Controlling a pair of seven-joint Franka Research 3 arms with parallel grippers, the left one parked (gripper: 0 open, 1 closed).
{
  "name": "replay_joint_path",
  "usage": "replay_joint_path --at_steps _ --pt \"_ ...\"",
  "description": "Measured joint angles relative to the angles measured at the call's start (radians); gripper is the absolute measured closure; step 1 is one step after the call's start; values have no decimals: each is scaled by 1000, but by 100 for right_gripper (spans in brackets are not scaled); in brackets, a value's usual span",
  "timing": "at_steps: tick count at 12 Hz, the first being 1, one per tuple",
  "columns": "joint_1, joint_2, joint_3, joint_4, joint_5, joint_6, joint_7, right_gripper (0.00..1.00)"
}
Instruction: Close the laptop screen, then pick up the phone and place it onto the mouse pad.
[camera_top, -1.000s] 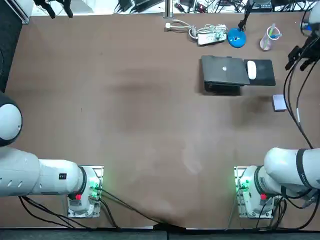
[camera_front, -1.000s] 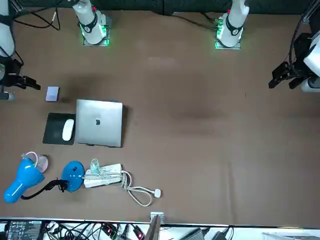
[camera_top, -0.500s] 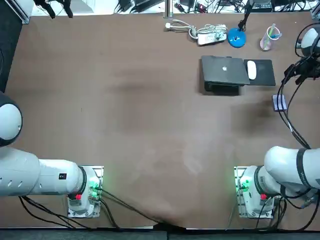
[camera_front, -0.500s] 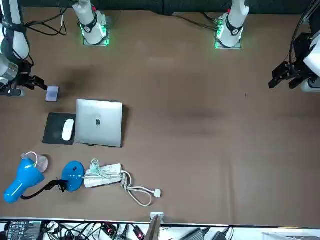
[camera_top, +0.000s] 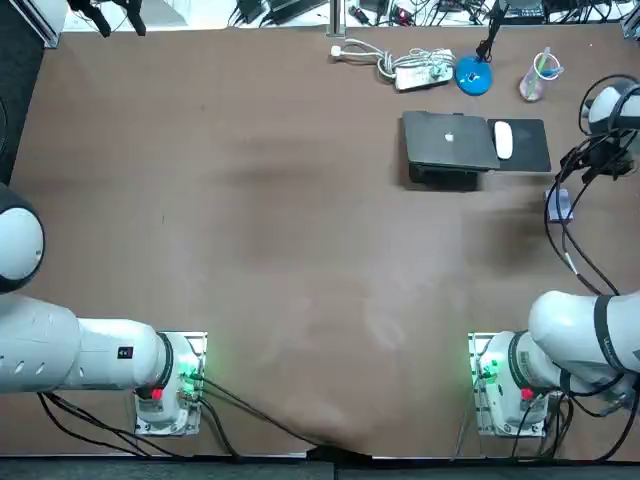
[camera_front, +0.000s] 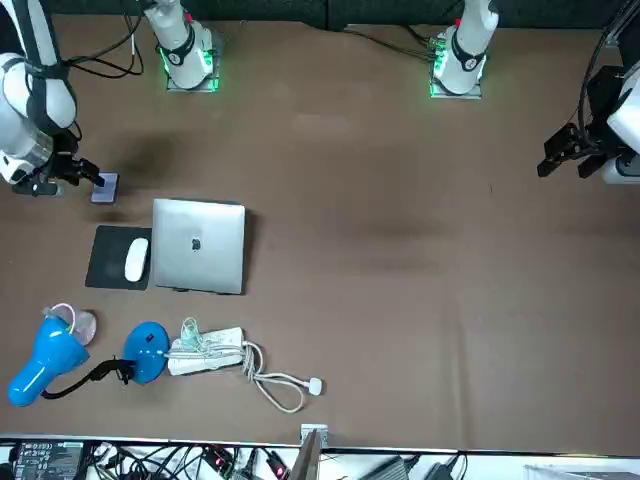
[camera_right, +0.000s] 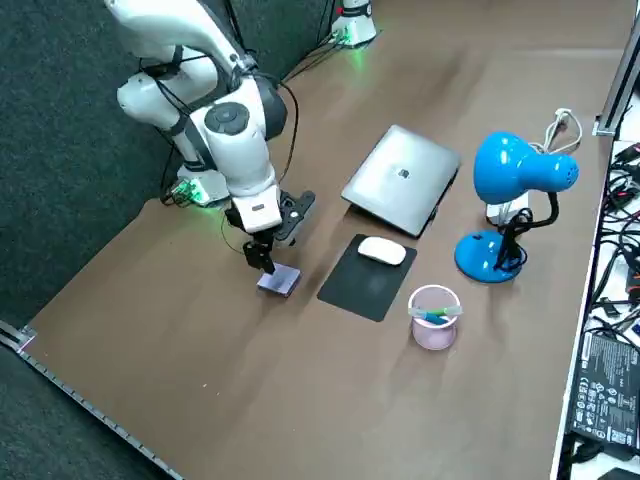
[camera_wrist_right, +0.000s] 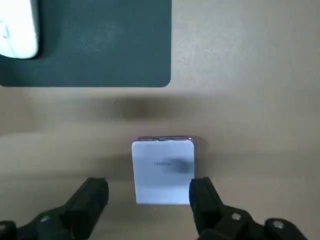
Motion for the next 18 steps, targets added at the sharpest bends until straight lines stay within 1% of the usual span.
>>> replay_joint_path --at_steps 3,5,9,13,18 --pt "-6 41 0 -32 0 82 0 0" --pt "-7 62 0 -39 0 109 0 0" --pt "-19 81 0 -40 0 125 -7 0" --pt "-61 101 0 -40 0 145 -55 0" --pt "-92 104 0 -38 0 146 -117 0"
